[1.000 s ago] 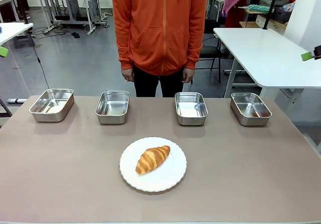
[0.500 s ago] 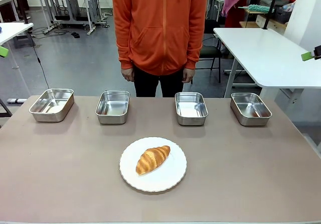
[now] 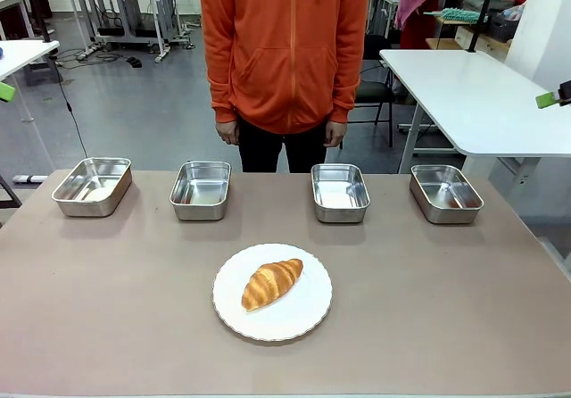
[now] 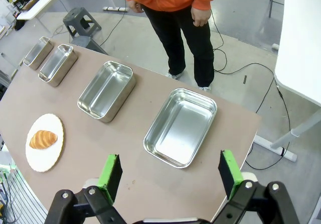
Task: Place the bread in the container.
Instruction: Place the Butter Roll into the Airtight Container indicated by the human.
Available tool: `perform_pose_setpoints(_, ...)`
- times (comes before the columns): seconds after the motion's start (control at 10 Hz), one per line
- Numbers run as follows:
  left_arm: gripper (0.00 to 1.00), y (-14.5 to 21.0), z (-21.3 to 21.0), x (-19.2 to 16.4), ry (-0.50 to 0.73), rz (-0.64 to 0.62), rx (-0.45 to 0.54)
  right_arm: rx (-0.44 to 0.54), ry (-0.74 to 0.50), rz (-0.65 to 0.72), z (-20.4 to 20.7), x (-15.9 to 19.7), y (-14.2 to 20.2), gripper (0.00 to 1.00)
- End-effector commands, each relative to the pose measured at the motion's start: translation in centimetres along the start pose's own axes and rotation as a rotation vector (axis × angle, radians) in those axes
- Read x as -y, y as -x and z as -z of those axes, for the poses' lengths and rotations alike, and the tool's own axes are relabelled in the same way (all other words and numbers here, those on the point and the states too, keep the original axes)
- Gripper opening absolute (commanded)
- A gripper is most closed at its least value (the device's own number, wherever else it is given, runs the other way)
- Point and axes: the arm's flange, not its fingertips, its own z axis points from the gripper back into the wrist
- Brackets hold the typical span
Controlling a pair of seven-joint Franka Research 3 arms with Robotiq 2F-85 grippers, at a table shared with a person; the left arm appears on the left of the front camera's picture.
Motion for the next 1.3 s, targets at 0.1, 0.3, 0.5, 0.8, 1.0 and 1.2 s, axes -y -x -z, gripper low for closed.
perform_pose_setpoints(0.1,1.00,-0.06,-0.20,0.05,0.000,0.000,0.015,0.008,-0.007,0.000,0.04,0.02,-0.03,1.00)
perform_pose_setpoints(0.3,1.00,-0.06,-0.20,0.05,0.000,0.000,0.015,0.008,-0.007,0.000,0.04,0.02,-0.03,1.00)
perform_pose_setpoints(0.5,1.00,-0.06,-0.20,0.05,0.000,0.000,0.015,0.008,-0.007,0.000,0.04,0.02,-0.03,1.00)
perform_pose_setpoints(0.8,1.00,-0.06,-0.20,0.05,0.000,0.000,0.015,0.008,-0.007,0.000,0.04,0.02,-0.03,1.00)
perform_pose_setpoints(1.0,1.00,-0.06,-0.20,0.05,0.000,0.000,0.015,0.008,-0.007,0.000,0.04,0.02,-0.03,1.00)
perform_pose_setpoints(1.2,1.00,-0.06,-0.20,0.05,0.000,0.000,0.015,0.008,-0.007,0.000,0.04,0.02,-0.03,1.00)
